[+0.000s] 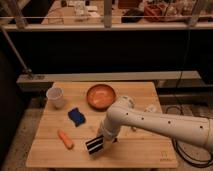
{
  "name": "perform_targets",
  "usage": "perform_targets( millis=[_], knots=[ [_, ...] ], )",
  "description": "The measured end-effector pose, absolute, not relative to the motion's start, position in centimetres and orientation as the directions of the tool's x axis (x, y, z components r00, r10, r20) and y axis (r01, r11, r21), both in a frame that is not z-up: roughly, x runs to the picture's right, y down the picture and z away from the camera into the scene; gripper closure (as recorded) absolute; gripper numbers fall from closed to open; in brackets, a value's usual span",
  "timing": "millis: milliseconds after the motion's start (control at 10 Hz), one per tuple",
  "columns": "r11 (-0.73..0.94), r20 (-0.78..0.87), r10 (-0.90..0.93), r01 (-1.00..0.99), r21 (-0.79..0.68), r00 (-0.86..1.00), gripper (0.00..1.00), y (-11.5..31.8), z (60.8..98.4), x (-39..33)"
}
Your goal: Place the eraser on the white sponge
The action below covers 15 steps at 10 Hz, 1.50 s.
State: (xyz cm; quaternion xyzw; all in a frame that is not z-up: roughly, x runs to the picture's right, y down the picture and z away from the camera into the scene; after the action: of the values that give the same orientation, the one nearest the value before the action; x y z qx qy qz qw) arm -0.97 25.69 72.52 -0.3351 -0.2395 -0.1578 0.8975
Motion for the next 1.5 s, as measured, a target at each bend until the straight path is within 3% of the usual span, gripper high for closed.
perform_targets(
  millis=[1500],
  knots=[
    [0.749,0.517,-0.139,0.431,-0.502,0.844,1.00,20.3,73.5,-4.7]
  ],
)
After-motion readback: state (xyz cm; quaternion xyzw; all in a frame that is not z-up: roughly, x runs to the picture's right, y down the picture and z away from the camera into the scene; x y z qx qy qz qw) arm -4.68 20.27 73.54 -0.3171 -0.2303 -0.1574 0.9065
